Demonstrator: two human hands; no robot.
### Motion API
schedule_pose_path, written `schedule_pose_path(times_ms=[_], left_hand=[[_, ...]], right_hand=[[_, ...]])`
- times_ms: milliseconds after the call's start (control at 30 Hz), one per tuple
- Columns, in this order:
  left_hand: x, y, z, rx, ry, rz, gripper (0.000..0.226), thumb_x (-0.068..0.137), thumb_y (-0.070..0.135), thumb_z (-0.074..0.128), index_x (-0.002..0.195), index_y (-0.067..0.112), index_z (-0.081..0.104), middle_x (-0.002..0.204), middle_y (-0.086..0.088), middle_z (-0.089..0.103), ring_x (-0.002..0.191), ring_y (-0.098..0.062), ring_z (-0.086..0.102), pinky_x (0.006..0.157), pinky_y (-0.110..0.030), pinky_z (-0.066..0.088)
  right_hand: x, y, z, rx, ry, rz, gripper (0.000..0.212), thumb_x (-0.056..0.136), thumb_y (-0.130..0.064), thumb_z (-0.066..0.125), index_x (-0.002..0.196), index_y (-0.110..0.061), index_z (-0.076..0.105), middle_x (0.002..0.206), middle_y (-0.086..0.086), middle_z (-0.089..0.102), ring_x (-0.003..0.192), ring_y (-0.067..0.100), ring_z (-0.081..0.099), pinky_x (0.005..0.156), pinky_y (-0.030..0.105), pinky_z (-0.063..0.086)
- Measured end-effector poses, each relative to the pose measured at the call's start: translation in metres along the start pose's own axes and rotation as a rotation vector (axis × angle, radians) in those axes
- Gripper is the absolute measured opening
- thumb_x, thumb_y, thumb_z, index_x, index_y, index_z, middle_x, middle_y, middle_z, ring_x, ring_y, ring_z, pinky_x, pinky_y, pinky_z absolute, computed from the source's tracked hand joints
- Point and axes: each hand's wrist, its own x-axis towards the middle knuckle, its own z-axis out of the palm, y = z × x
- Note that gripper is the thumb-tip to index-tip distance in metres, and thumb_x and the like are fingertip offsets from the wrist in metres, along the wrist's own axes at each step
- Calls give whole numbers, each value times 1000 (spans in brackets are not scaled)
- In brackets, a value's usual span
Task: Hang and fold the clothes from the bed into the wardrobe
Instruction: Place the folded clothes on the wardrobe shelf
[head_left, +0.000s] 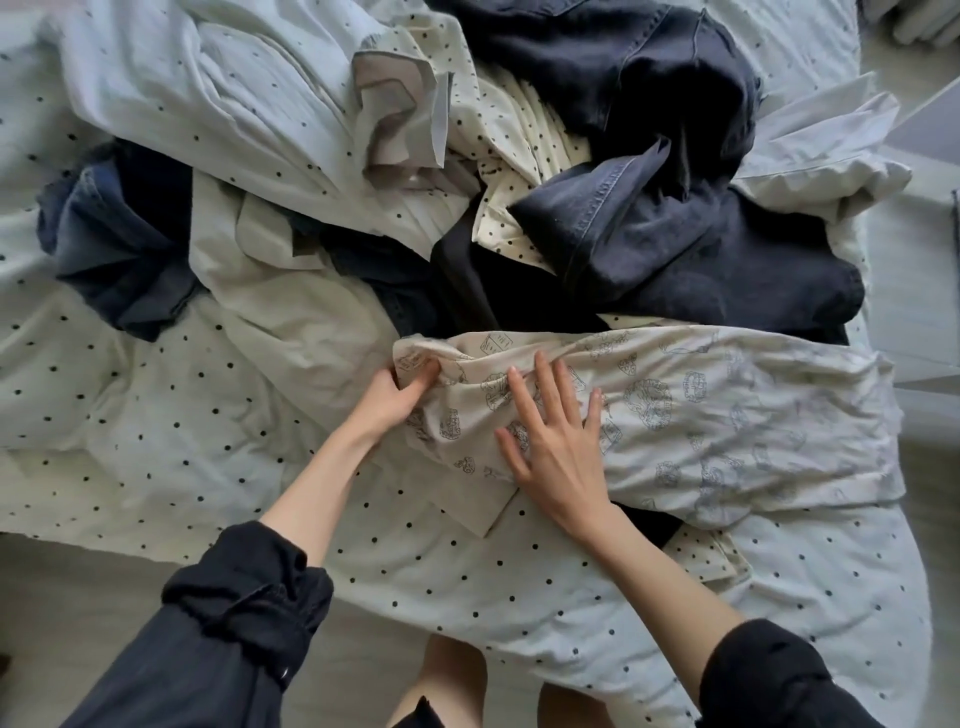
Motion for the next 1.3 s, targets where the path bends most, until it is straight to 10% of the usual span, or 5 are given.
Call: schedule_pose_path(times_ms=[400,900,1100,1300], left_hand=[[-49,-3,-53,-58,-233,-40,33,83,6,68,112,18,56,113,-1,64,105,-13,61,83,-19,53],[-100,48,-59,-70,27,71,26,89,6,60,113,12,54,98,-7,61,75,-11,60,47,-18,48],[-111,100,36,103,-24,302,21,85,17,66,102,21,54,84,8,57,70,-5,56,51,-19,46],[-79,96,170,493,-144,384,37,85,20,62,119,10,53,111,-4,60,103,-22,58,93,-37,46]], right_hand=[[-27,-36,-16,-20,-72,-77,58,89,-45,38,143,-25,31,153,14,27,143,31,19,101,69,28],[13,-77,-26,325,-372,-64,68,93,-36,49,150,-35,12,159,-2,-9,146,20,-9,112,60,6],[-20,18,-73,1181,-122,559,38,99,-20,45,137,-19,46,140,3,50,123,15,51,100,34,45],[-51,107,-101,1493,-12,911,33,101,-38,34,118,-18,54,121,6,60,103,19,62,88,40,52]])
